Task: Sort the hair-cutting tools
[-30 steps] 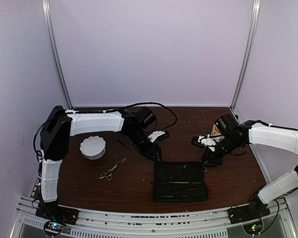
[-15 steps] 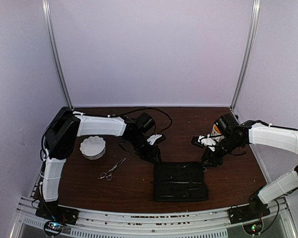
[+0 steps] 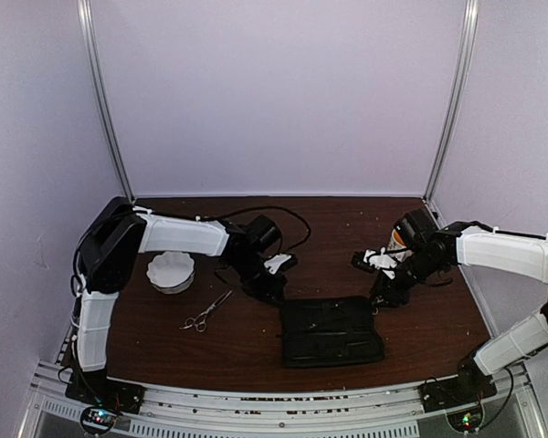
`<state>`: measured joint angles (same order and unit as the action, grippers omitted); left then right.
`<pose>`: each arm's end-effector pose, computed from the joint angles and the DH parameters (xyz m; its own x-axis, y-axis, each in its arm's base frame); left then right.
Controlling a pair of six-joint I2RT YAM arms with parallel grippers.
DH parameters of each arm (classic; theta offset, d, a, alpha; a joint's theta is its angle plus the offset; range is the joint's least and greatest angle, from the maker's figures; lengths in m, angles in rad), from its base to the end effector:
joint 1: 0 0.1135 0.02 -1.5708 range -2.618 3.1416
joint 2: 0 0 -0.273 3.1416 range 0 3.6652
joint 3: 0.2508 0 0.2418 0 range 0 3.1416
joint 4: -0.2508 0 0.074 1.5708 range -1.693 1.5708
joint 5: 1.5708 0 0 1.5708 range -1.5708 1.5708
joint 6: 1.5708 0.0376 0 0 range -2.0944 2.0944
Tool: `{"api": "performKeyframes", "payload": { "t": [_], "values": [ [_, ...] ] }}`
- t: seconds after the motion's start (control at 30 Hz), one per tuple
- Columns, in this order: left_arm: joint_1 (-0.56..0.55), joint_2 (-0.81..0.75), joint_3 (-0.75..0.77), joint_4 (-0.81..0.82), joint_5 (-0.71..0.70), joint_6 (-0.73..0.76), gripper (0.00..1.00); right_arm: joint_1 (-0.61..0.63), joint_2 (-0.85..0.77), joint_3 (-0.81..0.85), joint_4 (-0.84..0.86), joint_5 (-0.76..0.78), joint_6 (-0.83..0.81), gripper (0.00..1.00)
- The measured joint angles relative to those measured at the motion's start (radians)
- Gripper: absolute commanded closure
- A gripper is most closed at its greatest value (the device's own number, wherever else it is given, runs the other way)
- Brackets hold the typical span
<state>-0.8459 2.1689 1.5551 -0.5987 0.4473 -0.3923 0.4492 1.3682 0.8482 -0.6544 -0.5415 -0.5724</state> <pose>0.2780 -0.3384 0.1522 -0.8703 0.4626 -0.1692 0.4792 0.7155 -0.5084 0.2070 0.1213 0.2186 -0.3999 -0.7080 -0.5821 -0.9136 0.3593 0.1905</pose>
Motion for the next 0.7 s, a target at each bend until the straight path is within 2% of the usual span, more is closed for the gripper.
{"api": "performKeyframes", "payload": {
  "t": [0.4, 0.7],
  "values": [
    [0.014, -0.166, -0.06, -0.106, -0.145, 0.145, 1.0, 0.0, 0.017, 0.031, -0.027, 0.1, -0.065, 0.62],
    [0.084, -0.177, -0.06, -0.128, -0.22, 0.191, 1.0, 0.004, 0.11, 0.117, -0.022, 0.19, -0.122, 0.66]
  ]
}}
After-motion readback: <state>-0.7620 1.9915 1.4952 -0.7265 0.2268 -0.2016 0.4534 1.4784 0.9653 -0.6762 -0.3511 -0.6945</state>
